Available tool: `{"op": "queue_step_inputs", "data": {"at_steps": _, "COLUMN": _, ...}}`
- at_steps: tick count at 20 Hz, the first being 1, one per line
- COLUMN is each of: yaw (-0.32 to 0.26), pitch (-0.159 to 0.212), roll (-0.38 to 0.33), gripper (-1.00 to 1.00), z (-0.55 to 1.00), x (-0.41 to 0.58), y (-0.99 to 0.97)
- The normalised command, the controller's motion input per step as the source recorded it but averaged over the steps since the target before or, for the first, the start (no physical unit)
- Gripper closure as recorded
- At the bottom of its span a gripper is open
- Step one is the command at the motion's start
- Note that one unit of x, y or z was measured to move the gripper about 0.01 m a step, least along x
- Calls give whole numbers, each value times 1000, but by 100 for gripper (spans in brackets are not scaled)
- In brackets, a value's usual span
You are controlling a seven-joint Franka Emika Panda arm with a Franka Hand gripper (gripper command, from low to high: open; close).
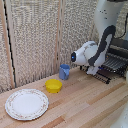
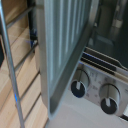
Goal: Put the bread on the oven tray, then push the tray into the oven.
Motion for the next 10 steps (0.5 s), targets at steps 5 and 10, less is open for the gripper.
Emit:
{"op": "queue_step_inputs", "data": {"at_steps": 5, "yaw": 80, "pitch": 51, "roll": 94, "gripper": 100, "z": 63, "x": -5, "y": -239}}
{"op": "queue_step_inputs", "data": {"at_steps": 10, "yaw": 43, "pitch": 30, "roll": 87, "gripper": 100, "z": 161, "x": 0, "y": -173}}
